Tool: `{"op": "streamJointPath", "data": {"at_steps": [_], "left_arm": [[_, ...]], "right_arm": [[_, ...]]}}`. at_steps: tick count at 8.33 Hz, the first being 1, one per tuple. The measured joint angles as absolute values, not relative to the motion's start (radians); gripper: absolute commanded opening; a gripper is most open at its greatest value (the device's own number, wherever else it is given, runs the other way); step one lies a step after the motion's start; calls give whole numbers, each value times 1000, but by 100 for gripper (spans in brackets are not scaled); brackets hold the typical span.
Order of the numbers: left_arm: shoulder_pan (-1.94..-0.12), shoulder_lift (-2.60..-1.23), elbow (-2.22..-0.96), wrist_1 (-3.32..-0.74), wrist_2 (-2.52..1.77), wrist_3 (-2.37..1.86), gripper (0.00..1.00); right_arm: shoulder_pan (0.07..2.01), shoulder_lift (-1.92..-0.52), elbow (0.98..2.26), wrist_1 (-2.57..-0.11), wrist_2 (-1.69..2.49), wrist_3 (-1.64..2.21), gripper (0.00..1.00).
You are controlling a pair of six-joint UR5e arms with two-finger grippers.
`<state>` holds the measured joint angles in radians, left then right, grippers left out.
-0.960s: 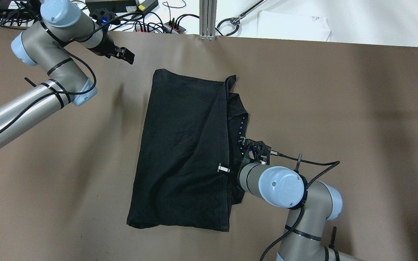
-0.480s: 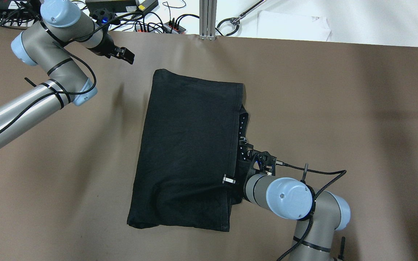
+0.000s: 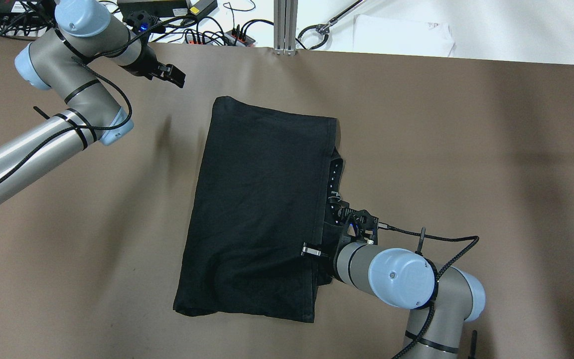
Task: Fold clothes
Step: 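Move the left gripper down to the shirt corner nearest the robot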
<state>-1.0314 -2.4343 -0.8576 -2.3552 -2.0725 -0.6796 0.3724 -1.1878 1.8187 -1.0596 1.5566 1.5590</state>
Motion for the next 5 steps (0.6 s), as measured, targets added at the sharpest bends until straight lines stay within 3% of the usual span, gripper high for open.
{"op": "streamJointPath", "data": {"at_steps": [2, 5], "left_arm": [[-1029, -2378, -957, -2356, -2076, -769, 100], [-944, -2121, -1284, -2387, -2069, -1032, 100]], "right_arm": [[377, -1190, 1856, -1061, 1551, 1595, 92], [377, -1191, 1869, -1071, 1543, 1694, 92]]}}
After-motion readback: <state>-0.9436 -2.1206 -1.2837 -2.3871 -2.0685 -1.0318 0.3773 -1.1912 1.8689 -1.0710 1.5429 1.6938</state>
